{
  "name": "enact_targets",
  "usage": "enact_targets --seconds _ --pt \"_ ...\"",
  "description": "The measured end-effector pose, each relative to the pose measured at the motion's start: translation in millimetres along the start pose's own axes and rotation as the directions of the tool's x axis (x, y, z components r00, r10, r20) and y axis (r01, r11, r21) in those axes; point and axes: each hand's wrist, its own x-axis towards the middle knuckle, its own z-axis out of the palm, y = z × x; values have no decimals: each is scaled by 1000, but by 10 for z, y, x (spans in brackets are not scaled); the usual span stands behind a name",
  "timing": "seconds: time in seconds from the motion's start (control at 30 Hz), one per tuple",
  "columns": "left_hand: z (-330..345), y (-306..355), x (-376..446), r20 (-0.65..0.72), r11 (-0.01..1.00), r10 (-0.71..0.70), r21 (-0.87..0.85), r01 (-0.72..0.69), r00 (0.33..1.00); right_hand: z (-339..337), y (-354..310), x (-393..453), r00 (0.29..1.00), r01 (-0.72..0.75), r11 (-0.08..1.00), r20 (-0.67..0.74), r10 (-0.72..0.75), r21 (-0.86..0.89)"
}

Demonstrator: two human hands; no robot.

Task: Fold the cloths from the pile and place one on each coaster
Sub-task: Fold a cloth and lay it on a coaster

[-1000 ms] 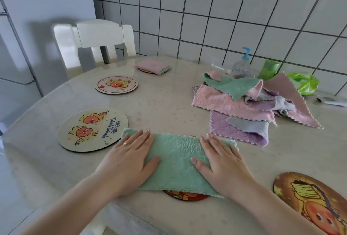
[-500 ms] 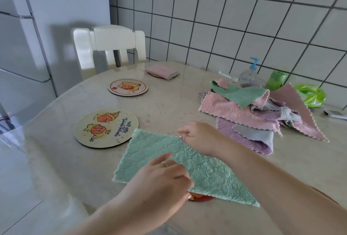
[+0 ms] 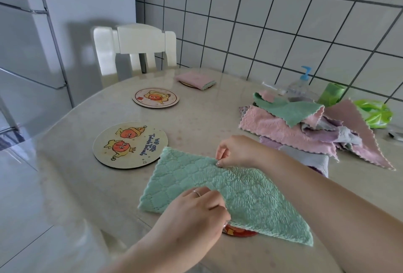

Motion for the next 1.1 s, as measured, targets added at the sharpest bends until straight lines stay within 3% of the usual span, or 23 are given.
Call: enact_targets --seconds 0.2,0.37,0.5,0.57,0.63,0.7,0.77,0.83,0.9,1.0,1.1 --pt "-19 -3 33 -7 1000 5 15 -5 1000 9 -3 -23 998 18 999 64 -21 48" --pt "-53 -57 -21 -109 1000 -23 11 24 994 -17 169 -167 993 63 967 -116 -35 246" --pt "-171 -152 -27 -143 980 -199 -59 192 970 -149 307 -273 980 81 910 -201 2 406" --pt "-229 -192 -13 -165 920 -357 -233 315 920 -243 353 -319 973 107 868 -230 10 486" --pt "-246 -200 48 -164 760 -537 -519 391 827 -338 371 -362 966 139 836 -258 3 531" --pt "-299 -147 162 -41 428 -681 -833 351 731 -402 341 -407 961 162 800 -276 5 578" --pt "-331 -106 273 121 97 -717 -958 270 687 -439 290 -464 956 172 786 -292 12 594" --pt "-314 -146 337 215 -42 -687 -965 257 695 -474 231 -557 959 150 765 -281 42 626" --pt "-288 -237 394 230 -10 -664 -954 299 711 -477 201 -679 973 104 710 -220 73 696" --pt "-280 -377 501 228 165 -647 -890 425 727 -380 234 -853 988 59 679 -140 65 732" --pt "-254 -478 540 321 309 -578 -764 566 750 -118 377 -902 996 -21 619 -39 84 785"
